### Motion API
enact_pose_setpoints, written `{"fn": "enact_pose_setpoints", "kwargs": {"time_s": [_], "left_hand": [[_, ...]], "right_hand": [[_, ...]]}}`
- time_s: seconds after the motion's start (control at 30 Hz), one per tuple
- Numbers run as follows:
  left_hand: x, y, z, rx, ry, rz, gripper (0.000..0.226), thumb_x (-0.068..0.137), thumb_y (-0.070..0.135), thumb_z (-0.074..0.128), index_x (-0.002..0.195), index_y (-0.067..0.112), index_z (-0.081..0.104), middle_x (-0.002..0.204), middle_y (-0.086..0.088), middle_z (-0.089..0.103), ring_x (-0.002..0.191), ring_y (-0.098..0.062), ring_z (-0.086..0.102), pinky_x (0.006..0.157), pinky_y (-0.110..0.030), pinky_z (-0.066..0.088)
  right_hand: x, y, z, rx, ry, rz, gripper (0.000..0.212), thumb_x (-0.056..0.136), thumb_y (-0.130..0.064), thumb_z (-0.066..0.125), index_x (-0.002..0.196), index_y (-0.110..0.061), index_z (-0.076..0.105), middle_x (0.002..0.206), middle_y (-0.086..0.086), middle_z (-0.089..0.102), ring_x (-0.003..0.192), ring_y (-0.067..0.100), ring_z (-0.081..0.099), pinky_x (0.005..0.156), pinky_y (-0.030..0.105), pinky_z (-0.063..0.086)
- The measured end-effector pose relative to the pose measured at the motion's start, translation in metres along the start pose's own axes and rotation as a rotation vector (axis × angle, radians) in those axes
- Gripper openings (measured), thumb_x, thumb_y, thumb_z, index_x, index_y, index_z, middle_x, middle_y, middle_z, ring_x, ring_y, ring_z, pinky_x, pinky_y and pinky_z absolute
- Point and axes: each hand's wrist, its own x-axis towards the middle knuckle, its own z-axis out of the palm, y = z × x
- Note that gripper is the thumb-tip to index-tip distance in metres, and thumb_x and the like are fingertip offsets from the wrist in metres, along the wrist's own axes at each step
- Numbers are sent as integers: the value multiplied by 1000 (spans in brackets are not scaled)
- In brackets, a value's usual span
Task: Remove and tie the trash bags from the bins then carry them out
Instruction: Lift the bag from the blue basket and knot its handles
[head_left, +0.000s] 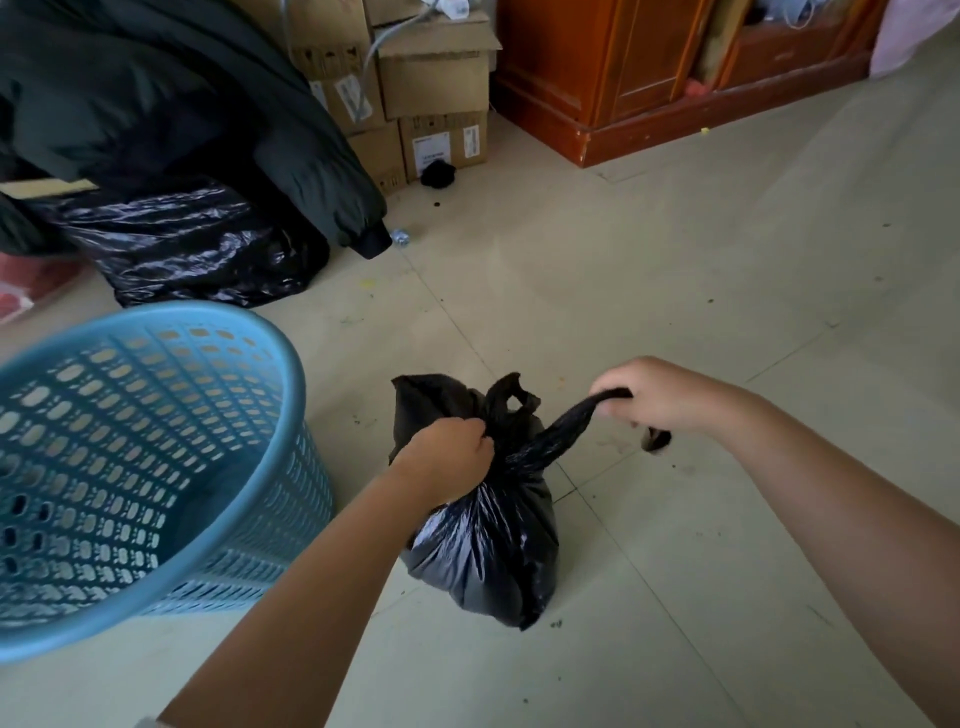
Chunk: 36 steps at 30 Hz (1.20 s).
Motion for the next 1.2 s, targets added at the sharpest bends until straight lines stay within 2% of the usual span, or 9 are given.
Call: {"fn": "enact_pose_setpoints", "kwargs": {"time_s": [0.17, 0.4, 0.6, 0.77, 0.87, 0.93, 1.0, 1.07, 1.2], "left_hand": [[-13, -5, 5, 145, -49, 25, 44, 88, 54, 46, 97, 12, 53, 75, 1, 47, 76, -18, 48, 66, -28, 41], [-16, 4, 25, 356, 31, -91, 54, 86, 61, 41, 53, 17, 38, 55, 4, 38, 49, -12, 39, 46, -20, 30], [-23, -16, 11, -194, 43, -229, 35, 91, 35, 47, 65, 12, 46, 65, -3, 47, 78, -26, 53, 64, -28, 41], [-33, -29, 4, -776, 6, -320, 4, 91, 16, 54, 88, 14, 52, 70, -1, 51, 63, -13, 49, 60, -24, 42], [-36, -32, 2, -752, -47, -279, 24, 91, 12, 53, 68, 15, 49, 60, -2, 43, 54, -12, 41, 53, -21, 34], [-39, -32, -1, -690, -67, -250, 19, 91, 16, 53, 73, 11, 53, 61, -2, 46, 55, -12, 45, 56, -22, 38], [-40, -31, -3, -632, -36, -239, 20, 94, 26, 50, 84, 8, 54, 61, -1, 48, 56, -13, 47, 58, -23, 40], [-38, -30, -6, -578, 45, -271, 36, 96, 37, 43, 79, 7, 52, 57, -1, 46, 55, -15, 47, 58, -27, 37], [-31, -31, -18, -728, 42, -288, 53, 99, 28, 36, 50, 9, 46, 24, 2, 45, 23, -4, 38, 44, -16, 36]], "right_hand": [[8, -14, 6, 410, -23, -26, 23, 94, -5, 42, 77, -14, 55, 65, 0, 53, 53, 10, 49, 56, 17, 41], [14, -23, 12, 595, -19, -58, 27, 91, 0, 48, 74, -18, 59, 65, 2, 54, 58, 10, 49, 50, 12, 42], [22, -5, 14, 1677, 235, 74, 17, 94, -6, 40, 109, -8, 48, 75, 8, 65, 67, 17, 63, 57, 24, 55], [30, -27, 42, 454, 13, -51, 63, 87, 7, 44, 142, -22, 30, 150, -1, 29, 138, 16, 29, 92, 8, 37], [40, -51, 47, 150, -92, -174, 75, 82, 7, 49, 144, -26, 23, 156, -1, 13, 145, 16, 12, 116, 26, 19], [47, -60, 54, 44, -182, -146, 61, 81, 6, 45, 135, -22, 43, 144, 4, 41, 130, 21, 40, 108, 33, 37], [46, -67, 56, -40, -173, -98, 33, 84, 4, 39, 95, -14, 65, 98, 8, 65, 90, 23, 56, 73, 24, 47], [41, -72, 47, 2, -107, -63, 35, 86, 3, 35, 60, -14, 49, 61, 1, 49, 59, 17, 44, 49, 18, 33], [29, -78, 22, 57, -27, -71, 38, 85, 3, 35, 50, -14, 38, 52, 2, 37, 48, 13, 31, 44, 21, 23]]}}
